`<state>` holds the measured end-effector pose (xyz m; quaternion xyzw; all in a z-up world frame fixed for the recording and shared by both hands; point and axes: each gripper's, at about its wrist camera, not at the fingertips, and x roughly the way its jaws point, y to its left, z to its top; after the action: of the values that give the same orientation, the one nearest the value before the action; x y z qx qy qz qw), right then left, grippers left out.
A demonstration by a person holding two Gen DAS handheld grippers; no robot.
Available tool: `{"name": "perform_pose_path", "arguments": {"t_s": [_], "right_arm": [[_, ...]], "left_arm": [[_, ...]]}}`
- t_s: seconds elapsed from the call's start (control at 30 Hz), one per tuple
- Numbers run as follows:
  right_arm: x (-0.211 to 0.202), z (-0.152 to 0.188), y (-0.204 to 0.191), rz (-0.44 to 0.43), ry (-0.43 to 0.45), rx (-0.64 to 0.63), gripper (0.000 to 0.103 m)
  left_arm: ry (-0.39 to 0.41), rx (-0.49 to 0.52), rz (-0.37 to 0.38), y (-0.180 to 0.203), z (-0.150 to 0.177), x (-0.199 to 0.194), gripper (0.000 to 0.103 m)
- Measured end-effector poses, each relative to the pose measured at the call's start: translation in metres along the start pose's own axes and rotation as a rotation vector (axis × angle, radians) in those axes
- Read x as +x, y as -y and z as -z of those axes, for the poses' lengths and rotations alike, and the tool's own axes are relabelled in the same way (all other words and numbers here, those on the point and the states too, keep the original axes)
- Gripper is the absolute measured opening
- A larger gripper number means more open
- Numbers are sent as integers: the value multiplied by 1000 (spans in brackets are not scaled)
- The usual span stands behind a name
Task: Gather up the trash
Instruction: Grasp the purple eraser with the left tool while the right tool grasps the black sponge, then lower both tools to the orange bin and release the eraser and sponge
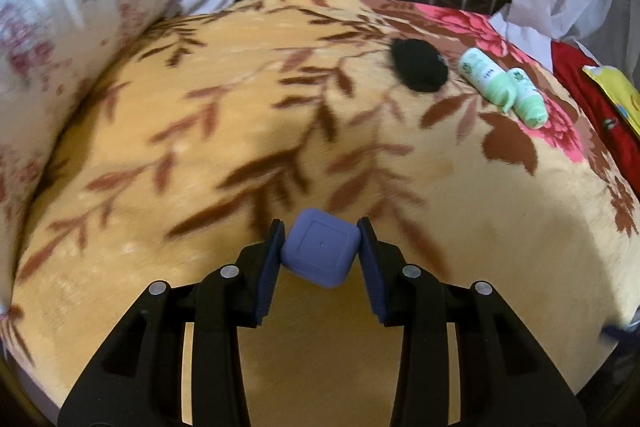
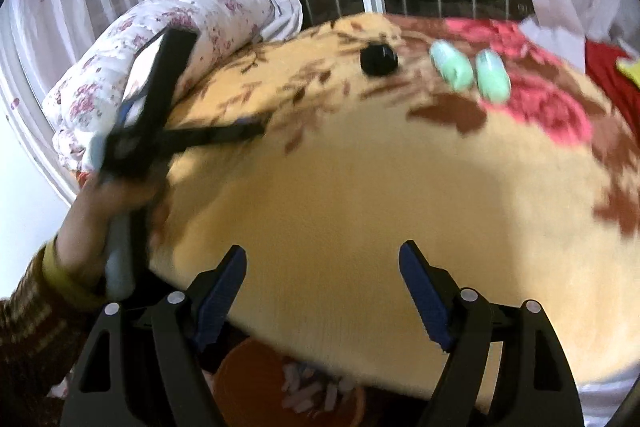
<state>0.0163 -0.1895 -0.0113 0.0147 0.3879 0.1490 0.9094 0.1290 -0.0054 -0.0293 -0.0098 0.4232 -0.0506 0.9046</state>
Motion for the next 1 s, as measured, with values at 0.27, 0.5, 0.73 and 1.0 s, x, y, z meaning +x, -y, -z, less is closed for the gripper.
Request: {"name": "perform_pose_path", "arguments": {"t_s": [0.27,0.5,0.73,1.0], "right_arm": [[56,-112,10,77,112,-42,78],[150,-194,22,215,83,-98,78],[225,-220,38,292,-48,-69,65],[219,-215,34,369,-49,-124,48]], "left_arm": [[47,-39,-49,-33,16,-14,37],[69,-35,-36,-43,19,-18,37],[76,-17,-34,-43,22,-15,37],[75,-14,-35,-43,22,-12,37]]}}
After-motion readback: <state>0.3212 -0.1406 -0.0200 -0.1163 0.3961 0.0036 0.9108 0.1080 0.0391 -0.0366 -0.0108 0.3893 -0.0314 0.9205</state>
